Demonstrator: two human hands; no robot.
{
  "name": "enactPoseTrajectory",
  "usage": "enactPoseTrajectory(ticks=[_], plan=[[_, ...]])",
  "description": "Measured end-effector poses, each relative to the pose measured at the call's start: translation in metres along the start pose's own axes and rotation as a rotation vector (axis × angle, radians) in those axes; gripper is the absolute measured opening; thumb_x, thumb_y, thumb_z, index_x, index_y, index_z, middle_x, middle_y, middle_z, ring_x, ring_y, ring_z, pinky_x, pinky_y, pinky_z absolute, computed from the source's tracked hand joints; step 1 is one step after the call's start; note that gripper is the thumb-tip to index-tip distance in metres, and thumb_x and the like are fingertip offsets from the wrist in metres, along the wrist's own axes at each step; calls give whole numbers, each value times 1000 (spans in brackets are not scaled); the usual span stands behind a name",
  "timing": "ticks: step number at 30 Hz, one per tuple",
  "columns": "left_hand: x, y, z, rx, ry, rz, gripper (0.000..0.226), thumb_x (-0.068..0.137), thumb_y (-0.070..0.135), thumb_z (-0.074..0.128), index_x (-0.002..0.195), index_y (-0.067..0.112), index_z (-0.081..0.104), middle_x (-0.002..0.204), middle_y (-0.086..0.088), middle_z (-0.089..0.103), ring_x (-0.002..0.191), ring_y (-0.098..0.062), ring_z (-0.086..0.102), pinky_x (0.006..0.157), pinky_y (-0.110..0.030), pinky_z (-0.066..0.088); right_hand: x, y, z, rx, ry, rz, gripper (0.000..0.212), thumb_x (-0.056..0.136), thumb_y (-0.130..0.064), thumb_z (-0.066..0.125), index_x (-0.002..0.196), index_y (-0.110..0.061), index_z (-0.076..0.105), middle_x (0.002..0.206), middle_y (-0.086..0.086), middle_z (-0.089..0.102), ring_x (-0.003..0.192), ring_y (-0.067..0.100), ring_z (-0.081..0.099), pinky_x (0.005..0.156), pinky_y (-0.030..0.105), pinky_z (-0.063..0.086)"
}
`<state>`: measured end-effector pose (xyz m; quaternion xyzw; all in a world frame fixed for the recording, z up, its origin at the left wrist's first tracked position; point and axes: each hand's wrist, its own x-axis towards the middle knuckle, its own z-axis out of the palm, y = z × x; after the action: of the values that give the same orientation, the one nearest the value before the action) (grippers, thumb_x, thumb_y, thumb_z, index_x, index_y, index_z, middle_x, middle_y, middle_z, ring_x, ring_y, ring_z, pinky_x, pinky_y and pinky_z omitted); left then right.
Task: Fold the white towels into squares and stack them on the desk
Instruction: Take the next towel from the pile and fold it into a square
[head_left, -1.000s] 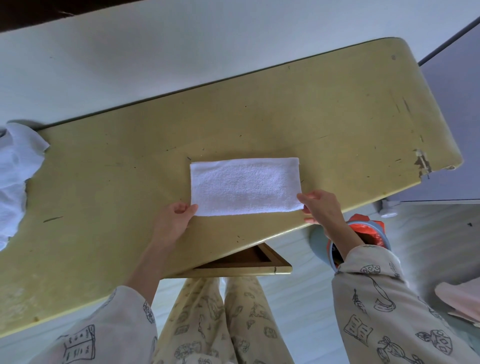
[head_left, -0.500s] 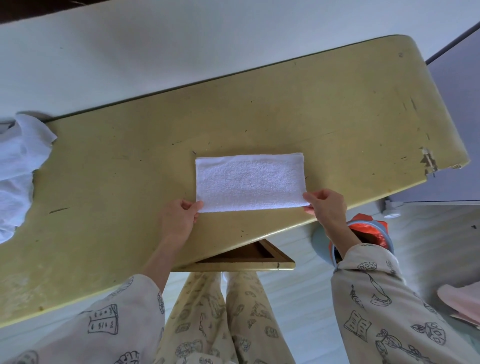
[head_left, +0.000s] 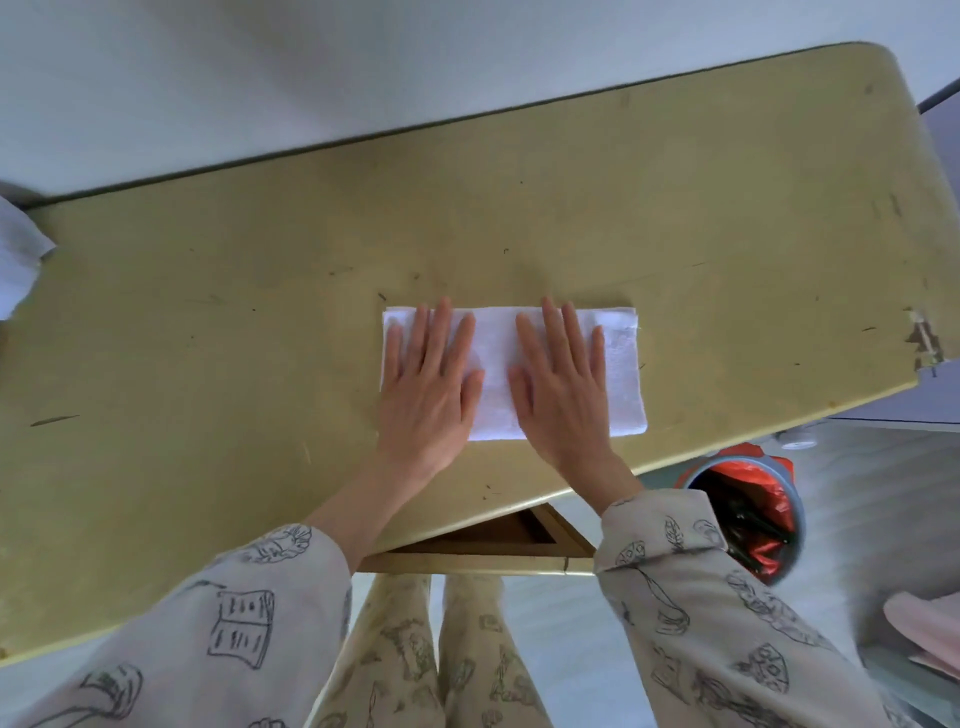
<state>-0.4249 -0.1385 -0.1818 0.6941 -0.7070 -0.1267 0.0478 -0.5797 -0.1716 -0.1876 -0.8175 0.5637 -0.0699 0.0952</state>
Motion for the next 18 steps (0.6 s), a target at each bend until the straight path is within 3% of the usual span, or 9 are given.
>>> enactPoseTrajectory(ticks=[3, 11, 13, 15, 18], plan=[[-2, -19, 8, 93, -2, 68, 54, 97, 42, 26, 145, 17, 26, 153, -8, 24, 142, -27, 19, 115, -50, 14, -5, 23, 3, -96, -34, -15, 52, 95, -41, 32, 142, -19, 34, 150, 15, 31, 139, 28, 27, 113, 47, 16], [1, -63, -7, 113, -89, -12, 58, 98, 44, 7, 147, 12, 14, 156, -3, 15, 143, -25, 11, 115, -51, 5, -3, 21, -8, -71, -131, 86, 62, 92, -53, 24, 146, -24, 23, 155, 13, 17, 143, 30, 14, 115, 46, 5], [-1, -67, -12, 35, -86, -117, 63, 97, 46, 15, 147, 8, 12, 156, -7, 13, 144, -25, 8, 114, -50, 0, -4, 20, -11, -48, -93, 93, 59, 92, -51, 27, 144, -21, 29, 154, 15, 21, 142, 31, 17, 115, 46, 7], [-6, -56, -18, -94, -46, -330, 66, 95, 44, 34, 145, 3, 19, 154, -13, 17, 144, -28, 9, 114, -47, -1, -5, 19, -12, -65, -68, 100, 56, 94, -48, 27, 143, -20, 31, 152, 16, 25, 141, 32, 20, 114, 46, 9], [-12, -27, -29, -193, 38, -623, 58, 86, 43, 56, 128, 4, 42, 137, -18, 35, 130, -35, 28, 108, -47, 19, -8, 22, -11, -103, -123, 115, 57, 97, -48, 13, 144, -20, 28, 152, 15, 26, 141, 31, 22, 114, 47, 7]])
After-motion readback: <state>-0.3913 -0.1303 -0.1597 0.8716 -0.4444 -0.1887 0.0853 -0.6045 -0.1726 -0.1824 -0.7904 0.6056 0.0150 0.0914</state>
